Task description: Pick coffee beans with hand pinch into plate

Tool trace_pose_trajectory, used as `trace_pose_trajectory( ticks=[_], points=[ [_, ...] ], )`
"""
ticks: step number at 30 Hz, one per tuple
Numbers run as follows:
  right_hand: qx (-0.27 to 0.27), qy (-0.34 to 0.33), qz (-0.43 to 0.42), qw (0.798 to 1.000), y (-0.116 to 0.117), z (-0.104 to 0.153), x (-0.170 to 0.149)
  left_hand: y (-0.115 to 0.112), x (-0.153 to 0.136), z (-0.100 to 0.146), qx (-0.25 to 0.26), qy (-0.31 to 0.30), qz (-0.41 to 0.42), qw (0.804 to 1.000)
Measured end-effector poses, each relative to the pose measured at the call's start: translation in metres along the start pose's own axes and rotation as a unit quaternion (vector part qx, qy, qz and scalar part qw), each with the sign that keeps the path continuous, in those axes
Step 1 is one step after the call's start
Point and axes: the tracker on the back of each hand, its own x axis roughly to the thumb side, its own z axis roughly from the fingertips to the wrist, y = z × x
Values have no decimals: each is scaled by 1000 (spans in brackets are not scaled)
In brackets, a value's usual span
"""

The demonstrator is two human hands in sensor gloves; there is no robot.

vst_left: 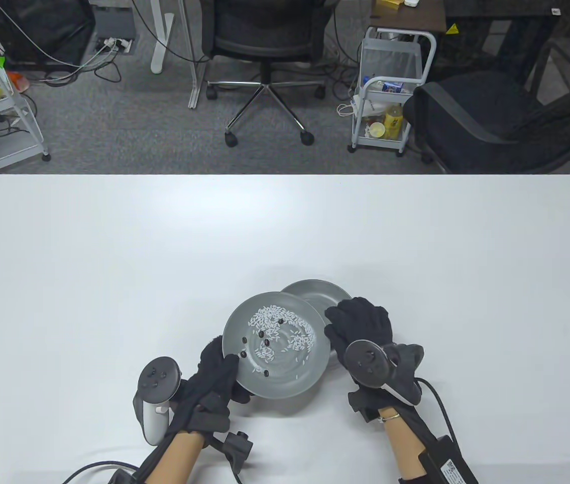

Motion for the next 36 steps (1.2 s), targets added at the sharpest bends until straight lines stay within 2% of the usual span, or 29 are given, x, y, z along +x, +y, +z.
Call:
trace_pose_trajectory(
  ticks=[2, 4, 7, 10, 16, 21, 23, 26, 27, 30, 33, 36],
  points=[
    [19, -61, 3, 998, 2, 4, 24, 0, 0, 0, 0, 1, -1, 1000],
    [64, -120, 27, 990, 11, 8, 49, 0, 0, 0, -1, 0, -1, 1000],
    [100, -151, 51, 982, 24, 13, 66, 0, 0, 0, -1, -4, -1, 1000],
    [98, -154, 70, 981, 28, 15, 69, 0, 0, 0, -3, -4, 0, 1000],
    [51, -149, 69, 985, 30, 16, 68, -3, -2, 0, -17, 11, 32, 999],
    [47, -163, 102, 980, 31, 17, 71, -5, -2, 0, -19, 13, 19, 1000],
    [31, -145, 86, 985, 25, 13, 65, -3, -2, 1, -16, 10, 31, 999],
    [-10, -83, 53, 995, 6, 4, 41, 0, -2, 1, -6, 9, 38, 999],
    [-26, -44, 45, 998, 0, 1, 24, 1, -3, 0, -3, 12, 39, 999],
    [-28, 38, 44, 998, -1, -2, -13, 0, -6, -1, -3, 22, 42, 999],
    [28, 100, 62, 993, 16, -2, -45, 0, -7, -2, -3, 26, 42, 999],
    [92, 112, 86, 986, 39, -2, -54, 1, -7, -2, -1, 27, 43, 999]
  ],
)
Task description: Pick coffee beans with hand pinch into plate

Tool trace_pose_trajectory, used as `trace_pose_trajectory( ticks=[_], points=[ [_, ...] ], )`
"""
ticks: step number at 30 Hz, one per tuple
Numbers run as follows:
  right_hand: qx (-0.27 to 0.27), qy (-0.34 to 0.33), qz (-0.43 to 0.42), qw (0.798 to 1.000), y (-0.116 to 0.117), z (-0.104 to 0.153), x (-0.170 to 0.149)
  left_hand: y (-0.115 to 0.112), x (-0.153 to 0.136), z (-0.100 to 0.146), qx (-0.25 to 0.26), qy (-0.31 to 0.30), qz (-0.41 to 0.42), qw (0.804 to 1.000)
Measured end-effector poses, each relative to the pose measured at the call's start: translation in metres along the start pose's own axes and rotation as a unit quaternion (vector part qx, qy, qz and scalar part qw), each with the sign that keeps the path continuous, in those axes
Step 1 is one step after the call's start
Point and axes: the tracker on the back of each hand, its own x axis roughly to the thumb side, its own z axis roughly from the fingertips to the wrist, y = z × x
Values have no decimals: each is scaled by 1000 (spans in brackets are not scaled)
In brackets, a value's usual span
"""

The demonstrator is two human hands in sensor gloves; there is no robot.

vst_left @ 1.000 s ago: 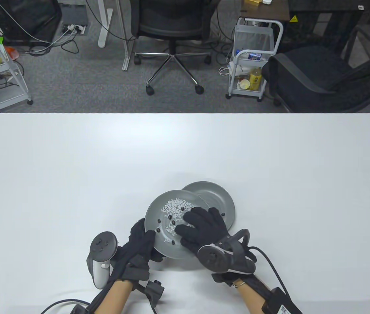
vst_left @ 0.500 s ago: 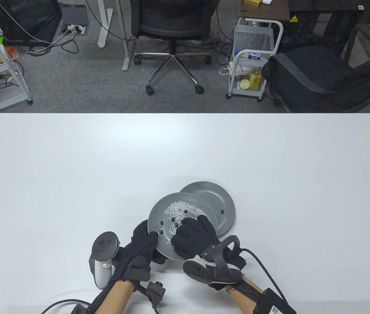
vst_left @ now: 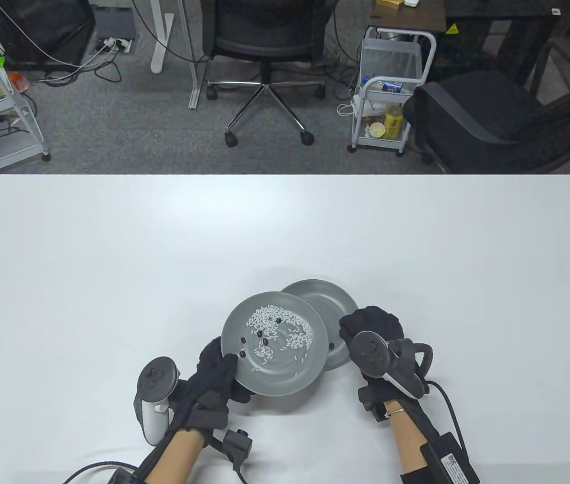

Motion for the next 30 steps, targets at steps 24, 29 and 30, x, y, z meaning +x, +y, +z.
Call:
trace_pose_trajectory(
  ticks=[24, 29, 30],
  points=[
    [-19, -202, 63, 977, -19, 29, 92, -8, 3, 0, -35, -15, -42, 998],
    [-3, -207, 65, 976, -15, 29, 93, -10, 3, 0, -42, -18, -46, 998],
    [-3, -207, 64, 976, -15, 29, 93, -10, 3, 0, -41, -18, -47, 998]
  ],
)
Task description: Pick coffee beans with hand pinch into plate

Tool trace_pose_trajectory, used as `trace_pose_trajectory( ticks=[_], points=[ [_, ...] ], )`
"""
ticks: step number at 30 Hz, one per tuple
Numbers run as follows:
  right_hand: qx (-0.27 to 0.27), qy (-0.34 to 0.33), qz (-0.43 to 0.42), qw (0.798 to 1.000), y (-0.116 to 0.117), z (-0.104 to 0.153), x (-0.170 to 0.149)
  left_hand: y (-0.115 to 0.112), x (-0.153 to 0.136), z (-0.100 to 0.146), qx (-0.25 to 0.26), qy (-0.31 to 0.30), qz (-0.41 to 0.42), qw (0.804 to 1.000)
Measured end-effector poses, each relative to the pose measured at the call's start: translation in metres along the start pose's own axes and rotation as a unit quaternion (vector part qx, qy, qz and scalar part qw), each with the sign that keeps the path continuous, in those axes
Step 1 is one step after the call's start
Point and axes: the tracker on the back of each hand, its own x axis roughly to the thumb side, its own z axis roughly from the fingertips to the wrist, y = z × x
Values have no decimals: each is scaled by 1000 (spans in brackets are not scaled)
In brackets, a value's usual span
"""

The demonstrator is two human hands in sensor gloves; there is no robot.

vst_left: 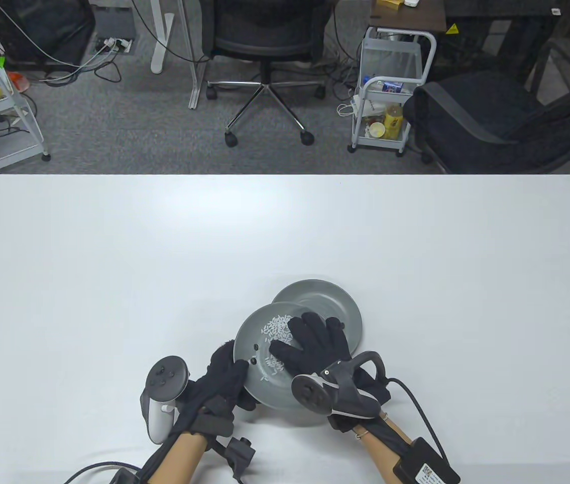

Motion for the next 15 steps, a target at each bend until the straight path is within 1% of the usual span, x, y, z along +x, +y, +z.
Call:
trace_pose_trajectory(
  ticks=[4, 6, 11, 15],
  points=[
    [-30, 2, 8, 1000, -1, 0, -1, -1, -1, 0, -6, 2, 8, 1000],
    [-57, 5, 4, 998, -2, 1, -1, -1, 0, 0, -5, 2, 13, 1000],
    [-67, 2, 4, 998, -2, 2, 0, -2, -1, 0, -11, 5, 16, 1000],
    [-69, -7, 20, 997, 0, 2, 2, -3, -1, 0, -12, 6, 13, 1000]
  ],
)
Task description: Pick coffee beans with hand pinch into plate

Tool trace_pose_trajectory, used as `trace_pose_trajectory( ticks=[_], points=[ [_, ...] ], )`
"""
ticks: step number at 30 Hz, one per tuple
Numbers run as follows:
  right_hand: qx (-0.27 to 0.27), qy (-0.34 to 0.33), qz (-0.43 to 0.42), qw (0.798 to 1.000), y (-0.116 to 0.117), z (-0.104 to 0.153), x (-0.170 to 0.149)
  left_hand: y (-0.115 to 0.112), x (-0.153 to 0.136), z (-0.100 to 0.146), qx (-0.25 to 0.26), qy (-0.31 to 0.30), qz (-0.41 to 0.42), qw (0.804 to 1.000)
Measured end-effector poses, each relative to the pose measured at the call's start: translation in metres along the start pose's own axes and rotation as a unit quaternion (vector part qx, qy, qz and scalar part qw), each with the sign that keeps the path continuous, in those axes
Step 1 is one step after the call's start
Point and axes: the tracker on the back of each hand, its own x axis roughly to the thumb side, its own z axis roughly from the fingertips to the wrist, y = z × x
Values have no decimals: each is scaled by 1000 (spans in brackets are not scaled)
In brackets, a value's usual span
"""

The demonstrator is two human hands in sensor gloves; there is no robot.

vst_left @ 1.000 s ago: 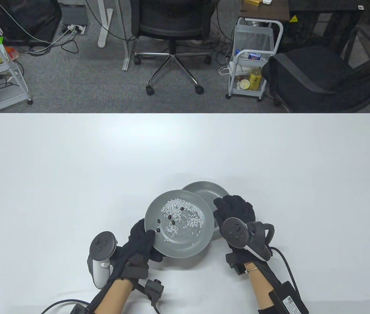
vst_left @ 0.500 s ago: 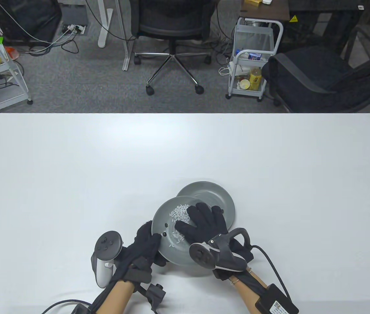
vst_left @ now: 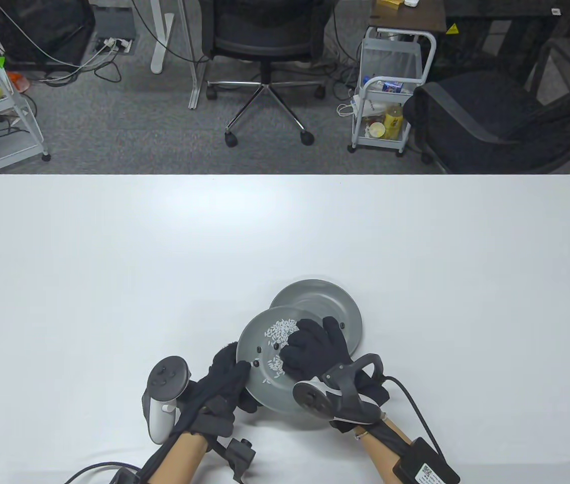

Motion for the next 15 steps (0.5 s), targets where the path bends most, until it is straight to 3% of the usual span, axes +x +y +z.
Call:
trace_pose_trajectory(
  ticks=[5, 9, 13, 15],
  points=[
    [12, 2, -17, 1000, 3, 0, -1, 0, 0, 0, 1, 4, -9, 1000],
    [-38, 29, -39, 998, -12, 0, -13, 2, 0, 0, 10, -2, -1, 1000],
    [-96, 101, -81, 987, -31, 4, -43, 6, -2, 0, 24, 2, 10, 1000],
    [-87, 158, -80, 980, -29, 8, -66, 7, -3, 0, 30, 7, 13, 999]
  ],
)
